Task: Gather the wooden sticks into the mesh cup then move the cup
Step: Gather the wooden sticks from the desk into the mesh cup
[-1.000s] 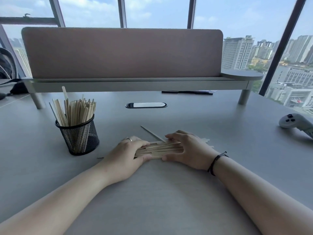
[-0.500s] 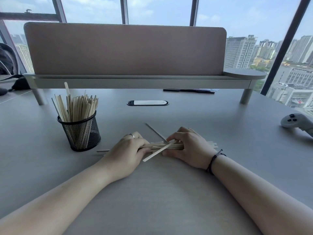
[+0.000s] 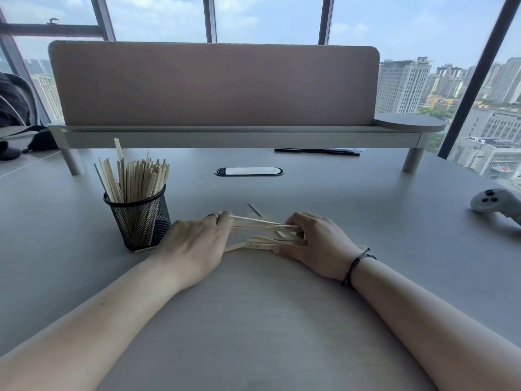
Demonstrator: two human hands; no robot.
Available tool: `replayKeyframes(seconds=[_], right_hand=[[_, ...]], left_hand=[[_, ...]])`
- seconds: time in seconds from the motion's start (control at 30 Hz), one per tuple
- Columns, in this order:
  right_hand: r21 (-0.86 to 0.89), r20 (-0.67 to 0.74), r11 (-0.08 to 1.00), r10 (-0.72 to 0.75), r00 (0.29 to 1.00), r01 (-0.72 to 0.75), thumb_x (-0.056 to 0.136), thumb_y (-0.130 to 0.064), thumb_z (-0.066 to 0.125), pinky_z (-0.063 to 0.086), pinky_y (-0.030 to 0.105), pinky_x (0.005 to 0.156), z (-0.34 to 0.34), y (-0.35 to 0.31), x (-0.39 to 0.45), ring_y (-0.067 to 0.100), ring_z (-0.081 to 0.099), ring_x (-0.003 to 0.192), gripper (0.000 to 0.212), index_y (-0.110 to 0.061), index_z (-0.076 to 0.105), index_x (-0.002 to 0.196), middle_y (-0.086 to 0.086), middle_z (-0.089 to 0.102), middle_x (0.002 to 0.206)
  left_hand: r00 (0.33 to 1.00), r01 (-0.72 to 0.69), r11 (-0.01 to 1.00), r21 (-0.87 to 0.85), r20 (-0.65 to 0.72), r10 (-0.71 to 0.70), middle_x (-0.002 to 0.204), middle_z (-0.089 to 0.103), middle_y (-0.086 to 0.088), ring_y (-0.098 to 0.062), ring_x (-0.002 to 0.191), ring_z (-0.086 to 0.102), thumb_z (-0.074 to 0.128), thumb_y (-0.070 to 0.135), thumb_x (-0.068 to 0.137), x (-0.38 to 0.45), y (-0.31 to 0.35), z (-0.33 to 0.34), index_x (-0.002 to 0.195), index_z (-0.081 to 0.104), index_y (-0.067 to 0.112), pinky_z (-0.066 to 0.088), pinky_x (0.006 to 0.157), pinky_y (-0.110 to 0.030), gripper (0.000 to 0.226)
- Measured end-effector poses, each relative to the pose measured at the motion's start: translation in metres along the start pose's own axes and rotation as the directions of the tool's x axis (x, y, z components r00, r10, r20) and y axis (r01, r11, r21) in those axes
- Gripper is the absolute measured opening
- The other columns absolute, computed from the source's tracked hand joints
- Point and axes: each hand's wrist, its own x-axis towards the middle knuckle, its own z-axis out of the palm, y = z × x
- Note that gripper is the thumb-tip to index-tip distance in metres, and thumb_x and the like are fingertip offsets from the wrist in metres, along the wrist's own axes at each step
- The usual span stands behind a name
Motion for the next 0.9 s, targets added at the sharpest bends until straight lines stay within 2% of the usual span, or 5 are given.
replayKeyframes(seconds=[0.1, 0.2, 0.5, 0.7, 0.9], right_hand=[[-0.004, 0.003, 1.0, 0.004, 1.0, -0.004, 0.078, -0.064, 0.067, 0.029, 0.029, 0.069, -0.001, -0.001, 0.0, 0.016, 0.049, 0.077, 0.039, -0.034, 0.051, 0.096, -0.013, 0.052, 0.084], [-0.003, -0.001, 1.0, 0.014, 1.0, -0.014, 0.078, -0.065, 0.067, 0.028, 0.029, 0.07, -0.001, -0.001, -0.001, 0.013, 0.048, 0.075, 0.039, -0.033, 0.057, 0.098, -0.016, 0.047, 0.079], [-0.006, 0.005, 1.0, -0.002, 1.0, 0.002, 0.079, -0.065, 0.065, 0.03, 0.028, 0.069, 0.0, 0.0, -0.001, 0.013, 0.05, 0.076, 0.038, -0.03, 0.064, 0.095, -0.016, 0.047, 0.079], [-0.014, 0.024, 0.999, 0.037, 0.999, -0.037, 0.079, -0.066, 0.065, 0.034, 0.03, 0.066, 0.002, -0.002, 0.0, 0.013, 0.049, 0.076, 0.037, -0.031, 0.059, 0.09, -0.014, 0.048, 0.081], [-0.033, 0.069, 0.998, 0.059, 0.996, -0.057, 0.082, -0.066, 0.061, 0.041, 0.031, 0.067, 0.001, -0.008, 0.001, 0.013, 0.051, 0.077, 0.039, -0.028, 0.057, 0.086, -0.012, 0.053, 0.085]], left_hand=[[0.999, 0.048, 0.996, -0.072, 0.02, -0.046, 0.084, 0.066, -0.01, -0.04, 0.068, 0.067, 0.035, 0.03, 0.104, 0.001, -0.007, -0.005, 0.09, 0.033, 0.019, 0.033, 0.052, -0.034, 0.018], [0.997, 0.082, 0.986, -0.144, 0.01, -0.082, 0.08, 0.062, -0.009, -0.04, 0.065, 0.063, 0.027, 0.033, 0.104, 0.0, -0.011, -0.009, 0.089, 0.03, 0.019, 0.032, 0.052, -0.036, 0.021], [0.955, 0.182, 0.804, -0.565, -0.092, -0.281, 0.052, 0.047, 0.001, -0.022, 0.044, 0.045, 0.037, 0.039, 0.102, -0.003, -0.019, -0.005, 0.075, 0.039, 0.018, 0.033, 0.045, -0.039, 0.035], [0.891, 0.266, 0.698, -0.665, -0.108, -0.441, 0.048, 0.042, 0.003, -0.017, 0.042, 0.036, 0.044, 0.036, 0.101, 0.002, -0.013, -0.011, 0.066, 0.038, 0.015, 0.026, 0.043, -0.026, 0.042], [0.861, 0.307, 0.548, -0.778, -0.018, -0.509, 0.052, 0.041, 0.007, -0.013, 0.049, 0.038, 0.033, 0.046, 0.104, 0.003, -0.012, -0.02, 0.066, 0.043, 0.014, 0.033, 0.055, -0.034, 0.05]])
